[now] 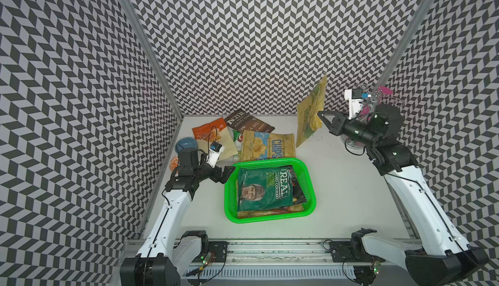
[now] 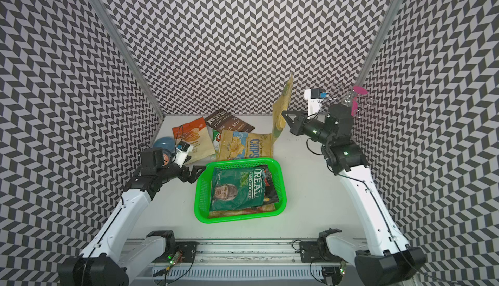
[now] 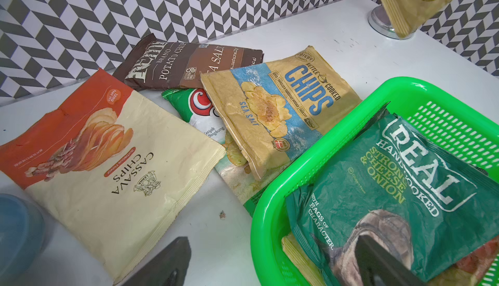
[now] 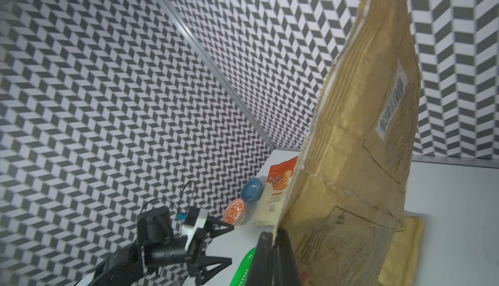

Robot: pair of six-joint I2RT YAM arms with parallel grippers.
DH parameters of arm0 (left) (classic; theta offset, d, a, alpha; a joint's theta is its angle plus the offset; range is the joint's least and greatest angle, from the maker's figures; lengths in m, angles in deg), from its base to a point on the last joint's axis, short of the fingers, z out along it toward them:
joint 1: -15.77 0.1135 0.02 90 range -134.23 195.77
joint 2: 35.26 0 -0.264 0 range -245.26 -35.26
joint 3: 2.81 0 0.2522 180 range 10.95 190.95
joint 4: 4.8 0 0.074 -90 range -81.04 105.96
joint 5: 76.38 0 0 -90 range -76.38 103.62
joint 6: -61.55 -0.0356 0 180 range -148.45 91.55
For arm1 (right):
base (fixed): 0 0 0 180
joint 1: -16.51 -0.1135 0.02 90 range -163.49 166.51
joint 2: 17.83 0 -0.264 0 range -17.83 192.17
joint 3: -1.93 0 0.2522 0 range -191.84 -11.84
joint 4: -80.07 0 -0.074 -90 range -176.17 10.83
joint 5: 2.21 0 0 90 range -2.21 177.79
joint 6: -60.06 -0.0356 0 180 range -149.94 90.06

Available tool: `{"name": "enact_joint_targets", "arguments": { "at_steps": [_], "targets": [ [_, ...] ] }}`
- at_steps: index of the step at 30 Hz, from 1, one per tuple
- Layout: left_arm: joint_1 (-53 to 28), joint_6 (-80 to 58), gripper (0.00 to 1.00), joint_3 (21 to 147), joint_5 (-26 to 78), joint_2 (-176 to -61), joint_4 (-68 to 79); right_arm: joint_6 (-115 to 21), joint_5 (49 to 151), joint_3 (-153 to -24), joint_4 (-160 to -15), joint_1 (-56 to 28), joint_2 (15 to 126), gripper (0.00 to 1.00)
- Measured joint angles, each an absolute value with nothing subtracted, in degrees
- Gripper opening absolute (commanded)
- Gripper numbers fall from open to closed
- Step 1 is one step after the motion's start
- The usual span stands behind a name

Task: Put the potato chips into the basket
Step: Pick up the potato chip from the center of the board, then place the potato chip in the basket.

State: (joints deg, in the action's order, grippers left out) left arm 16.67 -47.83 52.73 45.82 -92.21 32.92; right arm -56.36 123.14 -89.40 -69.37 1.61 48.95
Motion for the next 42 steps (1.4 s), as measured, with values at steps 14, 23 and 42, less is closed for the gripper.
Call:
{"name": "enact_joint_targets", "arguments": {
  "at_steps": [14,23,42],
  "targets": [
    [16.7,-46.1,0.99,52.7,41.5,-92.2,31.4,-59.5,139.8,-82.4,-76.5,-18.3,47.9,0.00],
    [17.0,-43.2,0.99,52.7,33.2,-94.1,29.0,-62.6,134.0,-73.2,-83.3,-34.4,46.5,0.00],
    [19.3,-41.2,0.99,52.8,28.2,-95.0,27.9,-75.7,103.6,-71.5,-94.0,-47.2,48.3,0.00]
  ]
}}
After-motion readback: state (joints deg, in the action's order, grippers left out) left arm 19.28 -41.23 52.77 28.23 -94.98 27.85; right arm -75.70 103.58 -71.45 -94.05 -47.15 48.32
